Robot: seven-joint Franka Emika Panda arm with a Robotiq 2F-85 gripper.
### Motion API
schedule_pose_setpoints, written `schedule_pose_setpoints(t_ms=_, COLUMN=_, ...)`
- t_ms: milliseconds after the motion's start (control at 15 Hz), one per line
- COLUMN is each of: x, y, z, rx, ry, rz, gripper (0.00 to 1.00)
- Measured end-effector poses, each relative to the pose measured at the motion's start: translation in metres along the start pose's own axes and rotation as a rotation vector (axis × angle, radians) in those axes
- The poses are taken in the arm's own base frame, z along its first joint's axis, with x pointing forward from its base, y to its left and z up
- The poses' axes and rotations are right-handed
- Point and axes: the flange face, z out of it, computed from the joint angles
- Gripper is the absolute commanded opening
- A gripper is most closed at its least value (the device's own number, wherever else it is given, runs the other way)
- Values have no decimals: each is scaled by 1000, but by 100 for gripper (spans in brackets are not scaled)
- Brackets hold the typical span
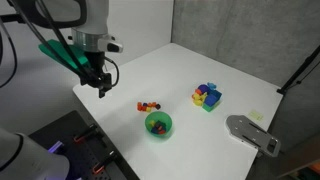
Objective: Pick up one small orange block from the table and put it in the green bowl
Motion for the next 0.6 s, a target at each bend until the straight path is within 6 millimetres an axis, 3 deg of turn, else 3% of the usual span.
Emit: schedule_pose_setpoints(t_ms=600, x=8, y=-2, z=3, rx=-16, ry=11, rz=-7, gripper=100)
